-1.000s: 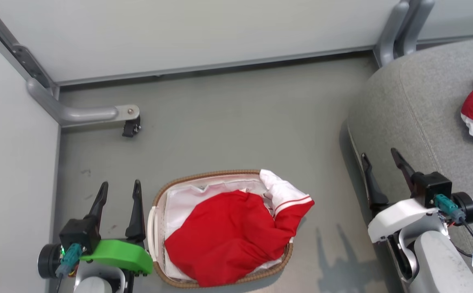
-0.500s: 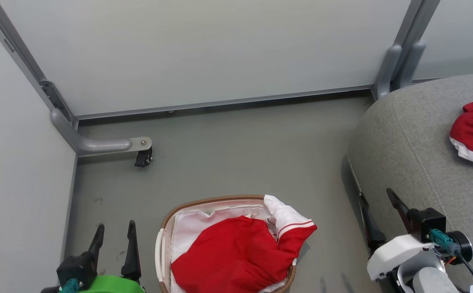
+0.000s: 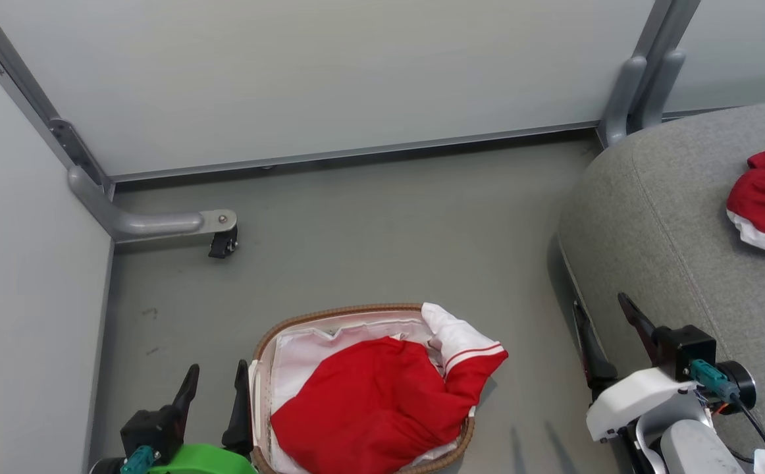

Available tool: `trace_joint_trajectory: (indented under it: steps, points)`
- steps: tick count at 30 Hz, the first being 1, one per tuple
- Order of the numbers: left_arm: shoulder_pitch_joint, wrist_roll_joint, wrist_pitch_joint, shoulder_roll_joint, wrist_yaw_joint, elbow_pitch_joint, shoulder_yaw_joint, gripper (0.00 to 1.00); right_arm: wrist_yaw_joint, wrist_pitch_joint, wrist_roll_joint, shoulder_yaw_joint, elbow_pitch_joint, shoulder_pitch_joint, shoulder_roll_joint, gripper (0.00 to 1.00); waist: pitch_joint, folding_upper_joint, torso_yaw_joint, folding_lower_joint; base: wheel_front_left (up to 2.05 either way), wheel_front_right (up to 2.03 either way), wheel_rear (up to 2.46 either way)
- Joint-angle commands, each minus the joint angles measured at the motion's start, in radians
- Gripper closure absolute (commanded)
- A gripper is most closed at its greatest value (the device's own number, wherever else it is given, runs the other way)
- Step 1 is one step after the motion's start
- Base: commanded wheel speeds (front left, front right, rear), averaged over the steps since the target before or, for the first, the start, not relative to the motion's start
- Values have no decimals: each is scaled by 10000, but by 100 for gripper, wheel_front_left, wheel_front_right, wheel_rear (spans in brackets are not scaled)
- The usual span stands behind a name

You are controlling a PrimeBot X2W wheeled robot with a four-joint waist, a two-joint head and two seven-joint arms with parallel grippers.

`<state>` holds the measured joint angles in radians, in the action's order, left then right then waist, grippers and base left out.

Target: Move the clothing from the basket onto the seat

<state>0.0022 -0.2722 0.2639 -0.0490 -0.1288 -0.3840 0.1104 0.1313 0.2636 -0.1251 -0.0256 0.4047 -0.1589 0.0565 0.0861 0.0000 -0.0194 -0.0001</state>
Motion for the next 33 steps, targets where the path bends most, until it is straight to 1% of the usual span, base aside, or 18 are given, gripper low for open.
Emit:
trace_joint_trajectory:
  steps: [1,8,10,15,21,26,33]
  points:
    - [-309,-30,9,-30,-28,-36,141,0,-10,18,-26,-59,-74,-237,5,0,573,0,-214,1,0,0,0]
    - [-1288,-341,9,-33,-27,-461,1014,0,-10,18,-75,-232,-292,-907,-27,0,1807,0,-636,1,0,0,0]
    - [-1832,-509,9,-175,-27,-844,1486,0,-10,18,-146,-328,-363,-1258,-37,0,2361,0,-841,1,0,0,0]
    - [-2752,-929,9,-389,-27,-1573,2262,0,-10,16,-374,-661,-492,-1789,-46,0,3220,0,-1224,1,0,0,0]
    - [-3877,-1516,9,-784,-27,-2697,3367,0,-10,18,-635,-983,-583,-2308,-44,0,4199,0,-1666,1,0,0,0]
    - [-4707,-2226,7,-1005,-27,-3693,4420,0,-10,16,-851,-1154,-624,-2633,-47,0,4951,0,-1994,1,0,0,0]
    - [-5585,-3613,-118,-1218,-27,-5061,6198,0,-10,18,-1084,-1357,-748,-2892,-49,0,5721,0,-2371,1,0,0,0]
